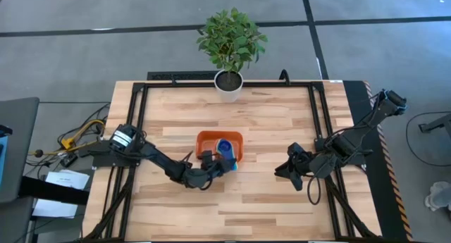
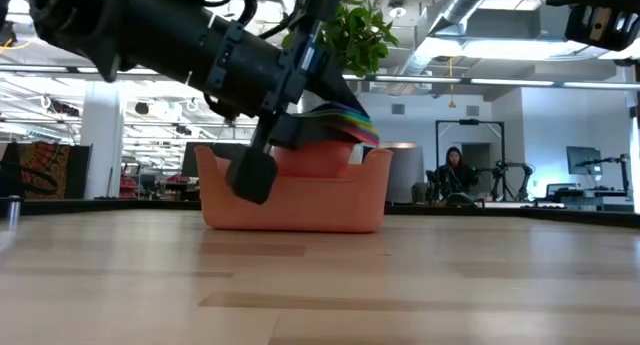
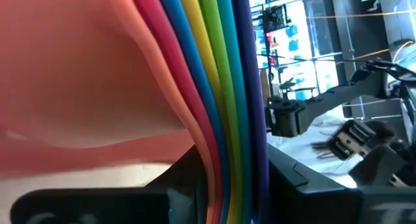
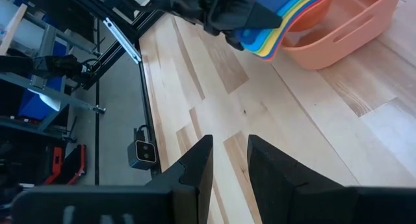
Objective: Nest measuring cups in basket
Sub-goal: Put the nested measuring cups into the orange bin
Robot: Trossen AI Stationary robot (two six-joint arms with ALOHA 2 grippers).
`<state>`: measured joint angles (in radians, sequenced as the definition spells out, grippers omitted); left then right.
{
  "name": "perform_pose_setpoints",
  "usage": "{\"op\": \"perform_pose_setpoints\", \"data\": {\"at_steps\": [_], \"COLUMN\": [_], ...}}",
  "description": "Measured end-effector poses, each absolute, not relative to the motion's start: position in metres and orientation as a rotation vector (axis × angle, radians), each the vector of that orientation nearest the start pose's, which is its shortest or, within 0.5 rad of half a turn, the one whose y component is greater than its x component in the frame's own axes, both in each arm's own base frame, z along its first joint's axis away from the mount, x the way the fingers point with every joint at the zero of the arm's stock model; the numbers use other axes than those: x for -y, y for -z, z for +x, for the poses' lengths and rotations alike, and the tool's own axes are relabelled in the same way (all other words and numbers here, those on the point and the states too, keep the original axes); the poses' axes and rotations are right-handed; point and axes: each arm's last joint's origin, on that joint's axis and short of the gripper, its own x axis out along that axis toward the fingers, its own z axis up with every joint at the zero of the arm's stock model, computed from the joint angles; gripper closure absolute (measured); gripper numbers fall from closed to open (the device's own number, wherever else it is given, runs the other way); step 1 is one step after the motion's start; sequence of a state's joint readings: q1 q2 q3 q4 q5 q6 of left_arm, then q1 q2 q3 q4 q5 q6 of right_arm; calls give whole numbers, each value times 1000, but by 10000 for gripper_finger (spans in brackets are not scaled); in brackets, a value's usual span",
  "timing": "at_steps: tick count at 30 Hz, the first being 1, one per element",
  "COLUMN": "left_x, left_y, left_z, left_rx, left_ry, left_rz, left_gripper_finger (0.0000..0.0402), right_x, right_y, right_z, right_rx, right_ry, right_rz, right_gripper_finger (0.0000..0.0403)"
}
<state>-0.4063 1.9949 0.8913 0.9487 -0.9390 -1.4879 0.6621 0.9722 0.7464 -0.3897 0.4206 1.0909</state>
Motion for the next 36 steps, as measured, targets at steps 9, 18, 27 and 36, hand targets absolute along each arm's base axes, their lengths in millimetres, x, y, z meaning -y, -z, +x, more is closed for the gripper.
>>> {"op": "perform_pose_setpoints", "data": {"at_steps": [9,18,27,36], "left_x": [123,122,138,152], "left_y": [-134,-130,-134,-133], "left_z": [356,356,352,346], "left_rx": [266,261,189,161], "left_ry": [-523,-539,-434,-415], "left_rz": [-1431,-1485,-1496,-1536], "left_gripper_finger": [319,269,227,221], "right_x": [-117,-117,-118,-119], "right_y": [-269,-268,-267,-268], "right_z": [161,160,159,158], "right_rx": [-609,-607,-613,-613], "right_ry": [69,83,86,83], "right_rz": [718,712,711,709], "right_gripper_finger": [284,284,284,284]}}
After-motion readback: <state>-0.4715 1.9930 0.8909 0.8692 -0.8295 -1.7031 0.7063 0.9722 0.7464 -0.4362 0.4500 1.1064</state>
